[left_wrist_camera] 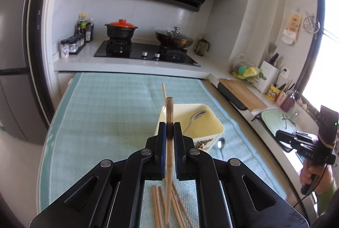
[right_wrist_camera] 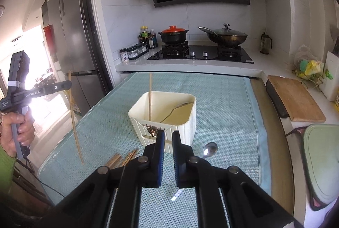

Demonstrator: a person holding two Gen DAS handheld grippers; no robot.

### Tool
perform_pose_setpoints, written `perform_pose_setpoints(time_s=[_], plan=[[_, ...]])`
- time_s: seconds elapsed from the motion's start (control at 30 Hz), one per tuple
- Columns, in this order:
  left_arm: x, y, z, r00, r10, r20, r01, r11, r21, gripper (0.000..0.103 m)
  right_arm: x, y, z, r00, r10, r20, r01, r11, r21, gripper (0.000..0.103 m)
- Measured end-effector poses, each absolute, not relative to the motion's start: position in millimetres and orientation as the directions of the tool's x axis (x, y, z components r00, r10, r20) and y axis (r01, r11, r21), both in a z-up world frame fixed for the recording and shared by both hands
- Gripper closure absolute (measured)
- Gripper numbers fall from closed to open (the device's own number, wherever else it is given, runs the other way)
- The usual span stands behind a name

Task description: Organize utensils

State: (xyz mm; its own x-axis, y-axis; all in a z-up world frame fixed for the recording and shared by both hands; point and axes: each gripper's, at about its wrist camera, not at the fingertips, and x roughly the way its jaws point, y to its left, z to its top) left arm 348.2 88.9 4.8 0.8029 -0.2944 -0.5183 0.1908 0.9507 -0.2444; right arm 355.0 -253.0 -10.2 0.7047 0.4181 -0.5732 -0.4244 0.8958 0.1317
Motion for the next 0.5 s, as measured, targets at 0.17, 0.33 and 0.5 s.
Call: perform_pose_setpoints(time_s=[0.17, 0.33, 0.5], plan=[[344, 95, -1, 0.797, -0.292, -0.529, 0.176, 0.950, -0.258, 0.099, 374, -283, -30, 0.684, 0.371, -0.628, -0.316, 0.927, 0.204, 0.074], [340, 100, -4, 0.795, -0.290, -0.532, 0.167, 0.949, -0.268, 0.099, 416, -315, -87, 0.568, 0.401, -0.719, -0.163, 0.911, 0.380, 0.042], [339, 101, -10, 0.788, -0.287, -0.545, 0.160, 0.950, -0.269, 0.099, 453, -341, -146, 0.505, 0.395, -0.768, 0.040, 0.878, 0.478, 0.042]])
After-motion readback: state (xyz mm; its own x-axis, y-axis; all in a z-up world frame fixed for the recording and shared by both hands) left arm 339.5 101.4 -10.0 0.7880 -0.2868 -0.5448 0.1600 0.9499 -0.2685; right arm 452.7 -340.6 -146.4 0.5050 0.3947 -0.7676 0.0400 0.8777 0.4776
